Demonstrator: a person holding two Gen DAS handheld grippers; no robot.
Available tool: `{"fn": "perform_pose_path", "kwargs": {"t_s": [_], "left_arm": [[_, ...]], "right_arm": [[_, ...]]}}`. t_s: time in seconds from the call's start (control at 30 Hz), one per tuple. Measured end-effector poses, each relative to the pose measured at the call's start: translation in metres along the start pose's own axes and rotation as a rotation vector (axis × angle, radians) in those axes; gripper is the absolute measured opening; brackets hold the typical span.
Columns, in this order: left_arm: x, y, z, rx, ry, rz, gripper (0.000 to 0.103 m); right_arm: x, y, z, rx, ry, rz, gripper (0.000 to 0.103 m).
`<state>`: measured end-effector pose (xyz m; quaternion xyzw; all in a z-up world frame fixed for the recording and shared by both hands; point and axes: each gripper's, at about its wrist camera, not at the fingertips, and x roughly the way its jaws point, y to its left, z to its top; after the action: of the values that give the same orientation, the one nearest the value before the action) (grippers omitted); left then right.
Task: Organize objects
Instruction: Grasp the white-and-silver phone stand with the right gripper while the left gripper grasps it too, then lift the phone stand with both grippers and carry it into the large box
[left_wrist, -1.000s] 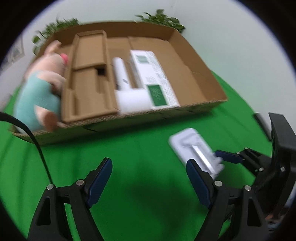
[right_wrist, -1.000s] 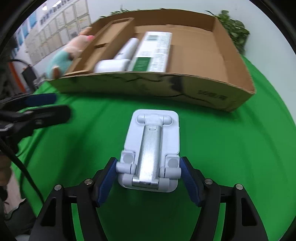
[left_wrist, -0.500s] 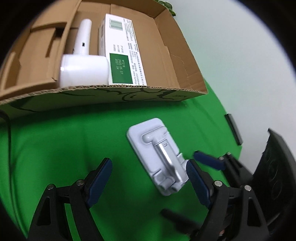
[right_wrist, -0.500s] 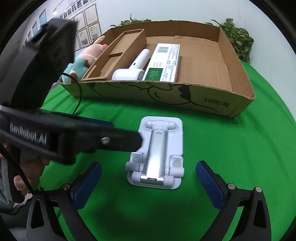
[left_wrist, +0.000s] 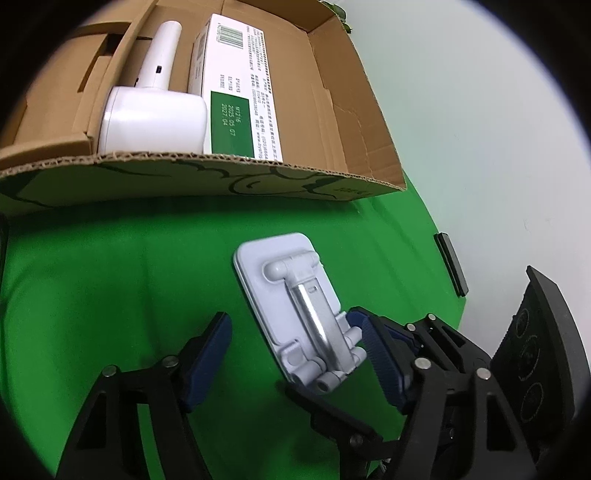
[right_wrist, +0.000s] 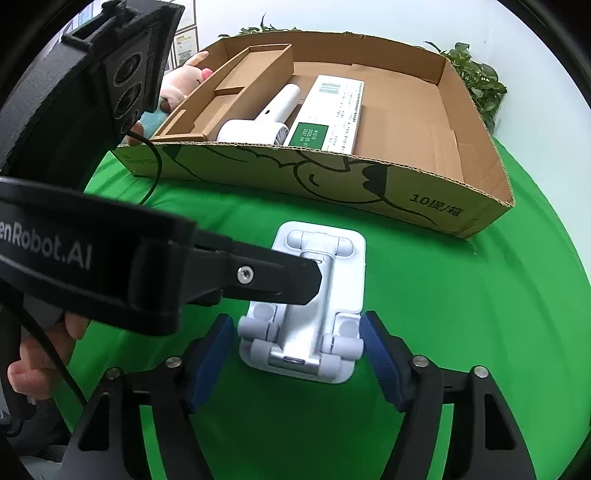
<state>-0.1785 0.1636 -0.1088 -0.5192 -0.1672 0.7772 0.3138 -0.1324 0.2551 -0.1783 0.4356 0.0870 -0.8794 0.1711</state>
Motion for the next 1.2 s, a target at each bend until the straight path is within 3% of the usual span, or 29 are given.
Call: {"fn": "perform_pose_path", "kwargs": {"t_s": [0.13, 0.27, 0.37, 0.53, 0.63, 0.77, 1.03, 1.2], "left_arm": [[0.001, 0.0, -0.003, -0.017, 0.003, -0.007, 0.06], [0.001, 0.002, -0.003, -0.049, 0.001, -0.018, 0.06], [0.002, 0.004, -0.002, -0.067, 0.005, -0.017, 0.052], [0.003, 0.005, -0.002, -0.074, 0.006, -0.014, 0.051], [0.003, 0.004, -0.004, -0.071, 0.004, -0.002, 0.051], [0.002, 0.002, -0.008, -0.064, 0.0, 0.029, 0.045], [-0.01, -0.006, -0.017, -0.055, -0.012, 0.054, 0.039], [-0.039, -0.024, -0.011, -0.008, -0.075, 0.067, 0.037]], "right_arm": [[-0.004, -0.003, -0.002, 0.034, -0.008, 0.025, 0.065], [-0.007, -0.001, -0.004, 0.017, -0.015, 0.012, 0.065], [-0.004, -0.003, -0.004, 0.025, -0.01, 0.001, 0.069], [-0.004, -0.004, -0.006, 0.038, 0.008, 0.004, 0.067], [-0.011, -0.009, -0.008, 0.075, 0.011, 0.04, 0.067], [-0.024, -0.021, -0.014, 0.173, 0.008, 0.179, 0.067], [-0.045, -0.02, -0.025, 0.21, 0.005, 0.214, 0.066], [-0.075, -0.013, -0.032, 0.203, -0.066, 0.216, 0.066]]}}
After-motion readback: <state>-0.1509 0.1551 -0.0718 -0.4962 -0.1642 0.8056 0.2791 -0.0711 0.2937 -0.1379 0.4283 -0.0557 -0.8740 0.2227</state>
